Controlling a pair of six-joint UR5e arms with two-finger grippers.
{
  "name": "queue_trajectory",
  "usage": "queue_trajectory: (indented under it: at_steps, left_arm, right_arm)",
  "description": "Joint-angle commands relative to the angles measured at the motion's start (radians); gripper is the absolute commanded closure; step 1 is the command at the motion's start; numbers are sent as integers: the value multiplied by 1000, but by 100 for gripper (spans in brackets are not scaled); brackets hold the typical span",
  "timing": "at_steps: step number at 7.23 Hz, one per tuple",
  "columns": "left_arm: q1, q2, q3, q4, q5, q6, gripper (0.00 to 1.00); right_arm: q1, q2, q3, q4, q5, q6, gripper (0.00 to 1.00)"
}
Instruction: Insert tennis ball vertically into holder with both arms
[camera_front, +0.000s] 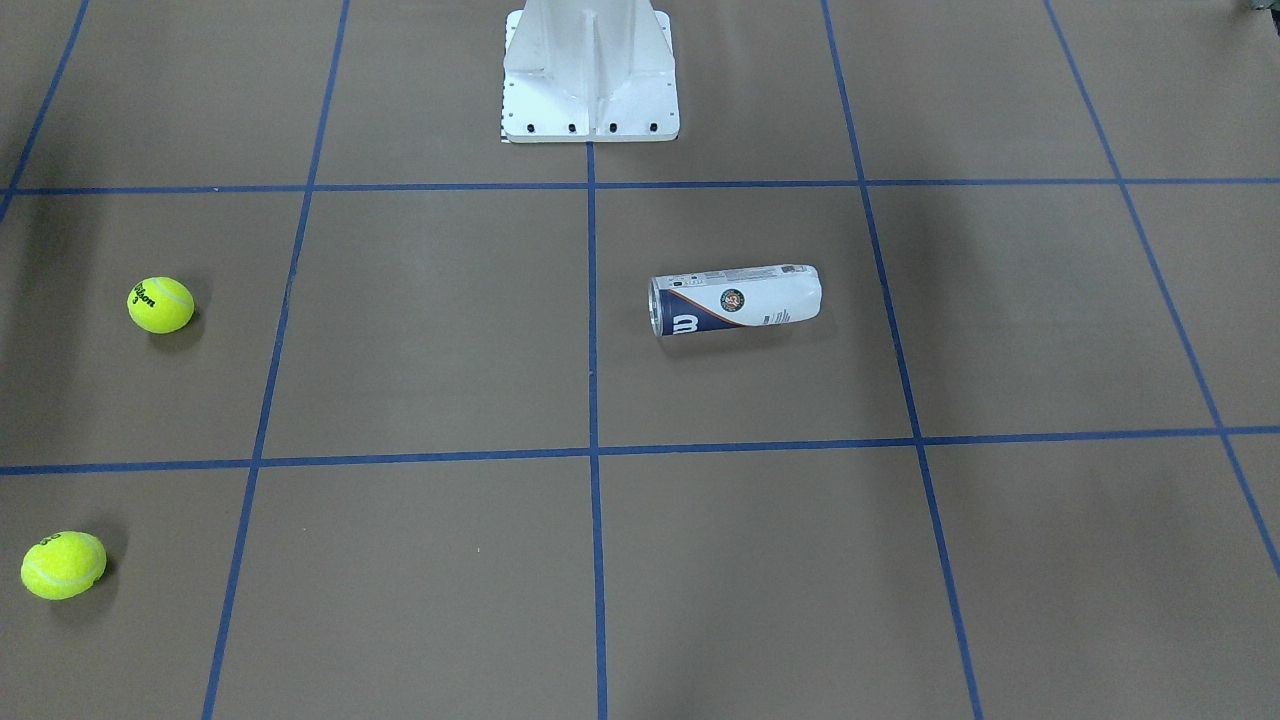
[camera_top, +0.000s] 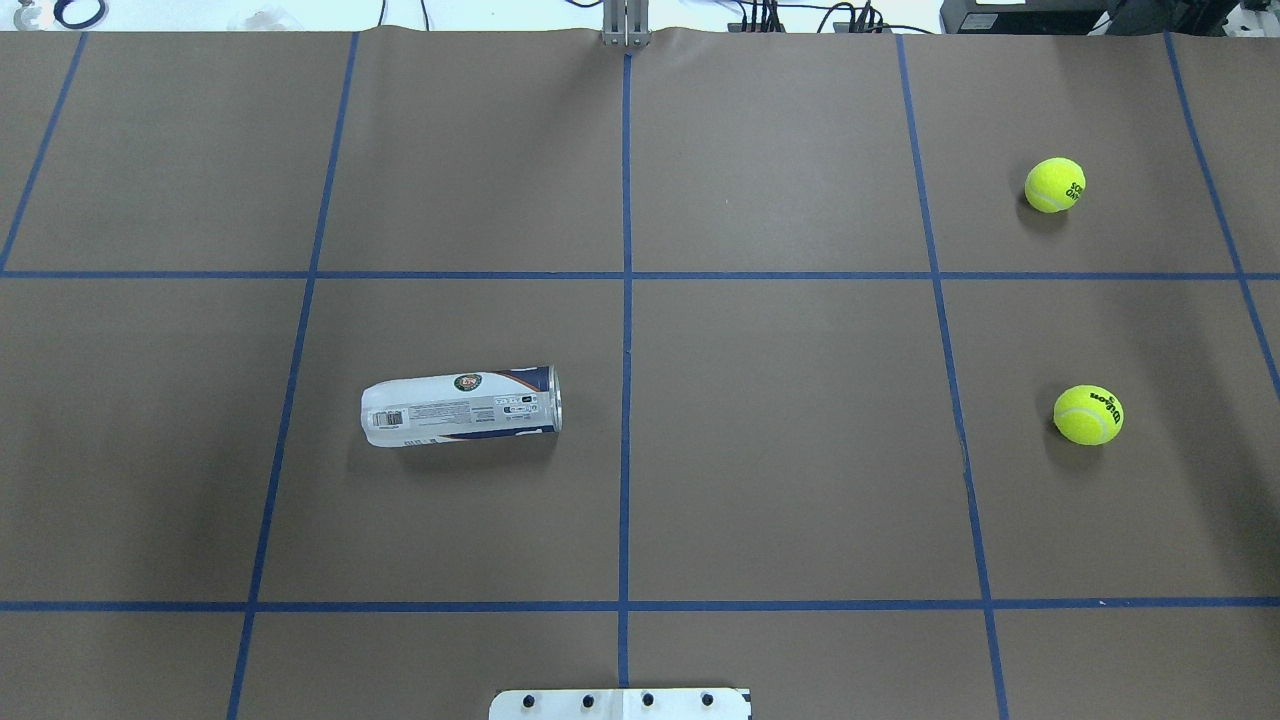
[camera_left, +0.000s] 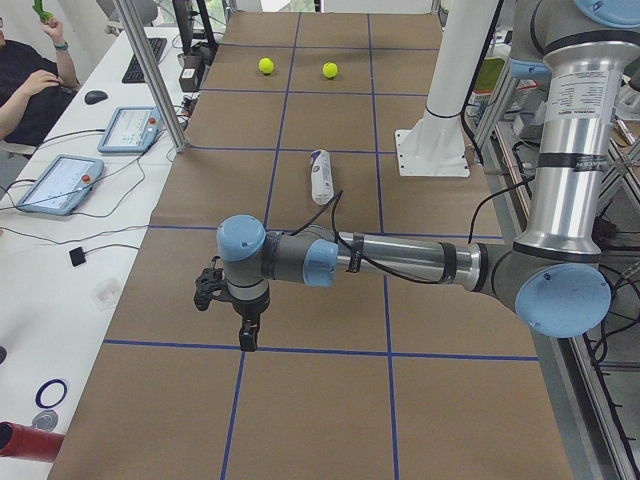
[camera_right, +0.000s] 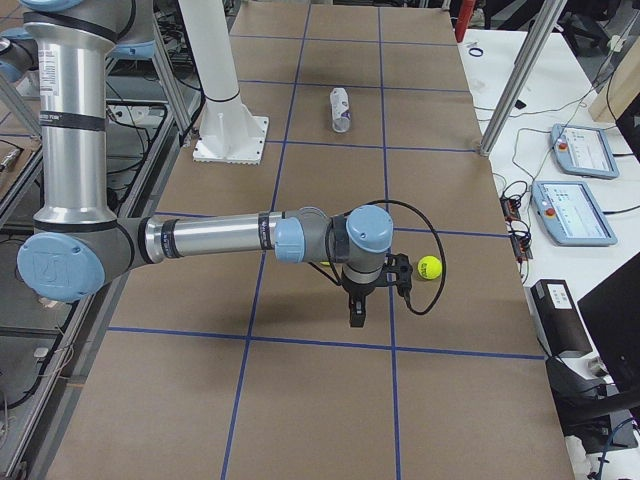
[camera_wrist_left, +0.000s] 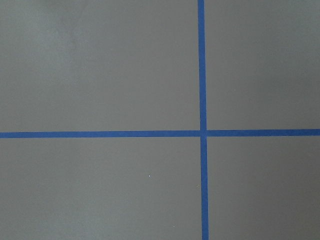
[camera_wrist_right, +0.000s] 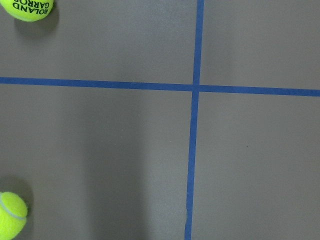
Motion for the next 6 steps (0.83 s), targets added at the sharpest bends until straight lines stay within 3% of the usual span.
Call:
queue_trajectory:
  at_steps: [1,2,3,5,6]
  left_arm:
    - [8,-116,-43,-38,-100,-12,1]
    - [62,-173,-118,-43,-102,-12,0]
    - [193,-281,-160,-11,-95,-103,0]
    - [370,-431,-162,22,-93,-279,0]
    - [431,-512,-143,146,-91,-279,0]
  right_arm:
    - [0,0,3,0,3,1,1]
    - [0,-2,3,0,3,1,1]
    - [0,-3,1,0,5,1,1]
    - [0,-2,-2,-1,5,1,1]
    - [0,-5,-3,-3,5,1,1]
